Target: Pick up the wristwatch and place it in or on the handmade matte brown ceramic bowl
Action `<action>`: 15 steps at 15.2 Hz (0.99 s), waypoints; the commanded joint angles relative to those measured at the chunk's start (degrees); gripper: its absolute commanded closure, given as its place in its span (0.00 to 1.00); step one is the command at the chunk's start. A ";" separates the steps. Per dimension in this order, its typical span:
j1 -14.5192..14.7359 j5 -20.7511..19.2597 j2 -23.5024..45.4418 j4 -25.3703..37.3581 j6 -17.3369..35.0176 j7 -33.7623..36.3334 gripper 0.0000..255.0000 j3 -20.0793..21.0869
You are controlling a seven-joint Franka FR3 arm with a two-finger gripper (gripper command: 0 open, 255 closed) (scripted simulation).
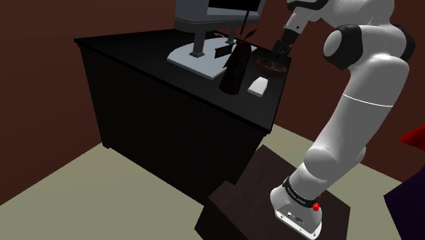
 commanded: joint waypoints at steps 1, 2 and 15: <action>0.00 0.00 0.00 0.00 0.00 0.00 0.00 0.00; 0.00 0.00 0.00 0.00 0.00 0.00 0.00 0.00; -3.57 2.67 4.70 13.48 -9.55 -0.46 0.00 -0.44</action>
